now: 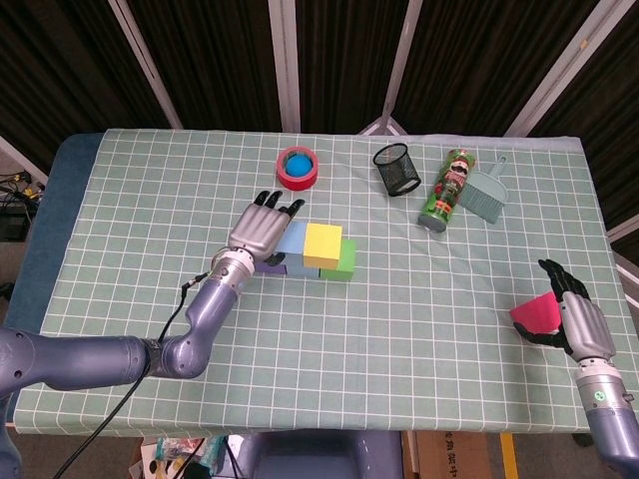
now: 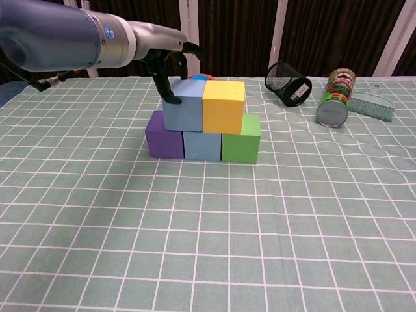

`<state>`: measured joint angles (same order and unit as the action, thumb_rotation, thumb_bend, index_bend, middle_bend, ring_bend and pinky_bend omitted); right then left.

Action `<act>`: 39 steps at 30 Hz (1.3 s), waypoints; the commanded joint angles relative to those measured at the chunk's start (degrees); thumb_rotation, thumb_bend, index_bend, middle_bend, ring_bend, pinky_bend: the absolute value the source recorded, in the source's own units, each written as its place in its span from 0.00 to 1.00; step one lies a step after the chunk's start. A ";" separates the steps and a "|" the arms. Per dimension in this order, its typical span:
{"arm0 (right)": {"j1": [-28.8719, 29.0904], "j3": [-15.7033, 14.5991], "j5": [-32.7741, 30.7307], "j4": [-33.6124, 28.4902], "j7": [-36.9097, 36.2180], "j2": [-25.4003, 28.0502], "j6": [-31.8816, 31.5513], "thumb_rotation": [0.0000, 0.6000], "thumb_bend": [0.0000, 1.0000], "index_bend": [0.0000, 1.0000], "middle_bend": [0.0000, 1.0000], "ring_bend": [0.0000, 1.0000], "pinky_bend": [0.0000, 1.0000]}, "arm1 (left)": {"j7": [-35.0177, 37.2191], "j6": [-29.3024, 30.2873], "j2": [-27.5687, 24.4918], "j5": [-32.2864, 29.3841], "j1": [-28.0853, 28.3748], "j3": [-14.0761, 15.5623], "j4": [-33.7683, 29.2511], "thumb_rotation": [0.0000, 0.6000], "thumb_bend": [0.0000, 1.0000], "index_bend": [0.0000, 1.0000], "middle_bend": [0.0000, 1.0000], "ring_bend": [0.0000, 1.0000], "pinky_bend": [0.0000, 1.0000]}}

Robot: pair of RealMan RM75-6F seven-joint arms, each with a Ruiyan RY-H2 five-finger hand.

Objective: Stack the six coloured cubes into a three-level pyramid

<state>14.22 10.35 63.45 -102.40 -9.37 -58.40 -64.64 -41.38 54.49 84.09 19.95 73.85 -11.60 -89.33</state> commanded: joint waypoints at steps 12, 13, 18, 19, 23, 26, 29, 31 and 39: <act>-0.01 0.00 0.01 -0.13 -0.05 0.03 0.03 1.00 0.24 0.00 0.00 0.00 0.00 | -0.06 0.39 -0.09 -0.02 -0.43 0.05 -0.38 1.00 0.26 0.00 0.20 0.01 0.00; -0.01 0.01 0.01 -0.13 -0.07 0.02 0.03 1.00 0.24 0.00 0.00 0.00 0.00 | -0.03 0.43 -0.15 -0.03 -0.50 0.03 -0.48 1.00 0.26 0.00 0.19 0.01 0.00; -0.02 0.02 0.09 -0.15 -0.16 0.05 0.01 1.00 0.24 0.00 0.00 0.00 0.00 | 0.07 0.69 -0.74 -0.24 -0.87 0.01 -1.34 1.00 0.24 0.00 0.12 0.01 0.00; -0.03 0.02 0.11 -0.17 -0.19 0.07 0.01 1.00 0.24 0.00 0.00 0.00 0.00 | 0.10 0.74 -0.90 -0.28 -0.95 0.01 -1.58 1.00 0.24 0.00 0.11 0.01 0.00; 0.02 0.11 0.12 -0.34 -0.24 0.19 0.04 1.00 0.24 0.00 0.00 0.00 0.00 | 0.54 0.94 -1.52 -0.42 -1.51 0.04 -2.44 1.00 0.24 0.00 0.10 0.01 0.00; -0.09 0.06 0.23 -0.42 -0.30 0.29 -0.10 1.00 0.24 0.00 0.00 0.00 0.00 | 0.95 0.85 -1.85 -0.34 -1.91 0.09 -2.85 1.00 0.24 0.00 0.10 0.01 0.00; -0.12 0.05 0.27 -0.44 -0.37 0.28 -0.14 1.00 0.24 0.00 0.00 0.00 0.00 | 1.70 0.97 -1.94 0.45 -2.37 -0.01 -3.20 1.00 0.24 0.00 0.09 0.01 0.00; -0.10 0.05 0.30 -0.46 -0.33 0.29 -0.13 1.00 0.24 0.00 0.00 0.00 0.00 | 2.13 0.96 -2.00 0.87 -2.67 0.00 -3.39 1.00 0.24 0.00 0.09 0.01 0.00; -0.14 0.04 0.33 -0.57 -0.40 0.36 -0.16 1.00 0.24 0.00 0.00 0.00 0.00 | 4.13 2.06 -2.43 2.53 -4.50 0.17 -4.74 1.00 0.24 0.00 0.09 0.01 0.00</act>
<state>14.08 10.39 63.78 -102.96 -9.77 -58.04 -64.80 -37.56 56.27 81.81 22.20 69.67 -11.50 -93.75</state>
